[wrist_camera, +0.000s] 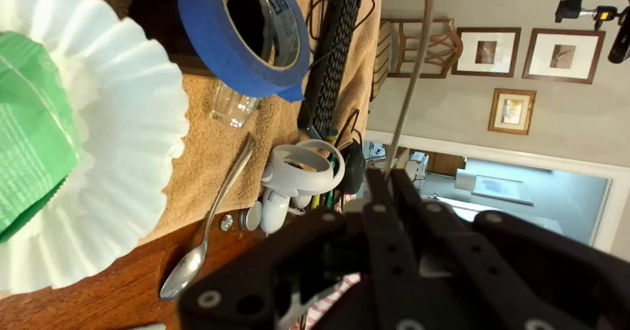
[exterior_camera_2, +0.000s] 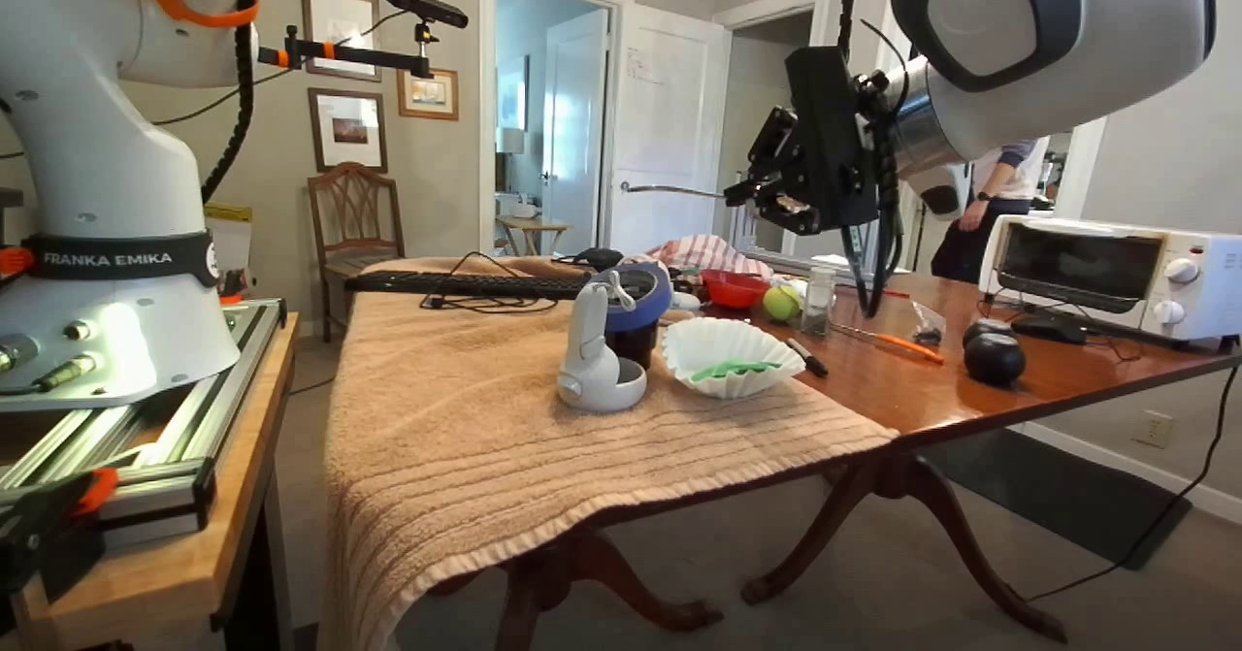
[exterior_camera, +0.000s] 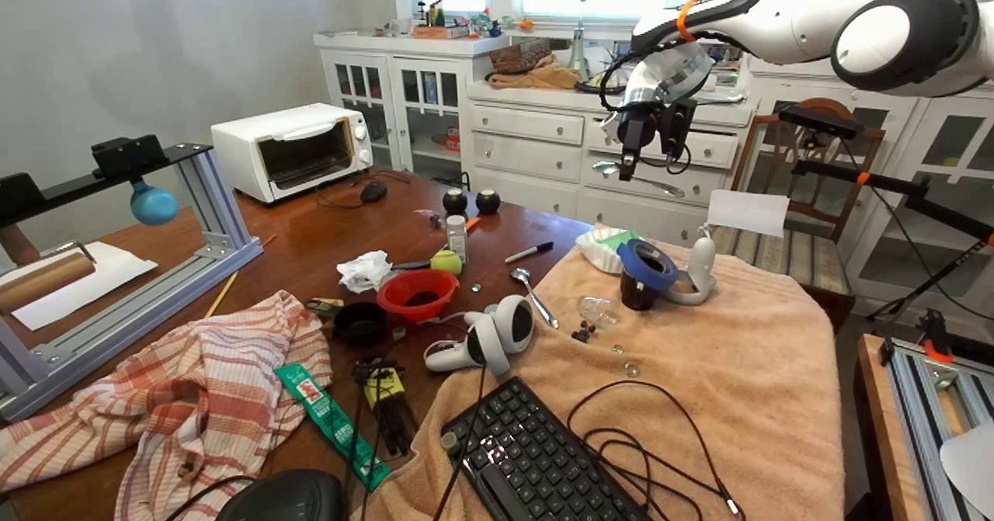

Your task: Put the spoon inside the black cup

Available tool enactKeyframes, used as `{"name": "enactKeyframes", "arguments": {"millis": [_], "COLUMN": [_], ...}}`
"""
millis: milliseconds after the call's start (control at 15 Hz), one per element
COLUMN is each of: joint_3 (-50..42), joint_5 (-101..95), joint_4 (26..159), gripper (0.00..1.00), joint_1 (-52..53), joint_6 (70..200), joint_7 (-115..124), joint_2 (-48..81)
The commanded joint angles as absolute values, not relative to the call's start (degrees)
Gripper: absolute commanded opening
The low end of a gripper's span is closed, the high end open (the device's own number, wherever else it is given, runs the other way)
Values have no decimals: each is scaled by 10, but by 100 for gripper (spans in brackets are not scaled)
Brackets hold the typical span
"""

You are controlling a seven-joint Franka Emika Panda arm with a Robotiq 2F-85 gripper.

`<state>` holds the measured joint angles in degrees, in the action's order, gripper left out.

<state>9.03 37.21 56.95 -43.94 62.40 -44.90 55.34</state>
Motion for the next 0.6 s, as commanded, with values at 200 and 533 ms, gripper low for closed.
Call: {"name": "enactKeyframes", "arguments": {"millis": [200, 533], "joint_3": [101, 105], "joint_5": [420, 479], "joint_4": [593, 603], "gripper": [2, 2], "joint_1": [-460, -495], "joint_6": [644, 619], "joint_7": [-446, -457], "joint_2": [547, 555]}}
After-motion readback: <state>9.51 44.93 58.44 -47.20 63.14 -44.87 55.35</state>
